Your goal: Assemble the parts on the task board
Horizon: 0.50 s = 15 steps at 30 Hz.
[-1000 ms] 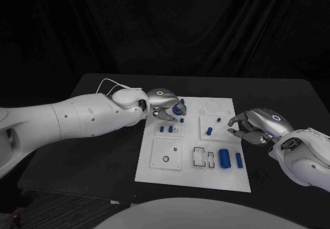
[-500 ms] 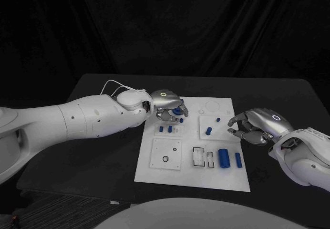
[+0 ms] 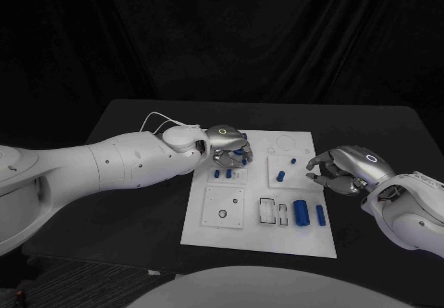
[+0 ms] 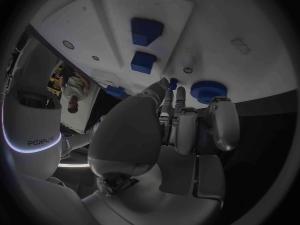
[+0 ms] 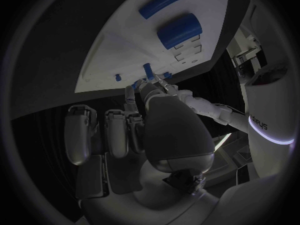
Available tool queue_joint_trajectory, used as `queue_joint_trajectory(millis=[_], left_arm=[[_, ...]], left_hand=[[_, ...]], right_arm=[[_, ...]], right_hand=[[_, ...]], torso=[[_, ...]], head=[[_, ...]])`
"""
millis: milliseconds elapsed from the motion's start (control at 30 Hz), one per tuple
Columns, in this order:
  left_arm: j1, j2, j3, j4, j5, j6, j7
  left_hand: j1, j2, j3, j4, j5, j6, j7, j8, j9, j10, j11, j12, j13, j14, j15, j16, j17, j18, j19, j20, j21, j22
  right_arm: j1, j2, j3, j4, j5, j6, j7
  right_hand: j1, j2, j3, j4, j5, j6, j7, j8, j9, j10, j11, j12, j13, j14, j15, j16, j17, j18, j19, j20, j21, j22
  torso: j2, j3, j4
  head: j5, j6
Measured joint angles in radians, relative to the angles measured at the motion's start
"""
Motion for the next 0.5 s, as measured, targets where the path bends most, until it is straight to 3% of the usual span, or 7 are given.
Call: queue_joint_trajectory(millis=[267, 500], left_arm=[[-0.004, 0.008, 0.0, -0.015, 0.0, 0.003, -0.001], [-0.007, 0.015, 0.002, -0.023, 0.0, 0.003, 0.001]], left_hand=[[0.003, -0.002, 0.007, -0.001, -0.005, 0.001, 0.001, 0.0, 0.0, 0.001, -0.001, 0.0, 0.002, 0.0, 0.0, 0.0, -0.009, 0.0, 0.0, 0.0, 0.0, 0.0], [0.007, 0.003, 0.042, -0.016, -0.005, 0.046, 0.029, 0.003, 0.005, 0.048, -0.018, 0.008, 0.009, 0.0, -0.008, 0.003, -0.01, 0.0, 0.004, -0.004, 0.0, 0.0]], right_arm=[[0.0, 0.001, 0.0, 0.0, 0.0, 0.001, 0.0], [0.0, 0.002, 0.0, -0.001, 0.0, 0.001, 0.0]], right_hand=[[0.0, 0.0, 0.0, 0.0, 0.0, 0.0, 0.0, 0.0, 0.0, 0.0, 0.0, 0.0, 0.0, 0.0, 0.0, 0.0, 0.0, 0.0, 0.0, 0.0, 0.0, 0.0], [0.0, 0.0, 0.0, 0.0, 0.0, 0.0, 0.0, 0.0, 0.0, 0.0, 0.0, 0.0, 0.0, 0.0, 0.0, 0.0, 0.0, 0.0, 0.0, 0.0, 0.0, 0.0]], torso=[[0.0, 0.0004, 0.0015], [0.0, 0.0004, 0.0012]], head=[[0.001, 0.0], [0.001, 0.0]])
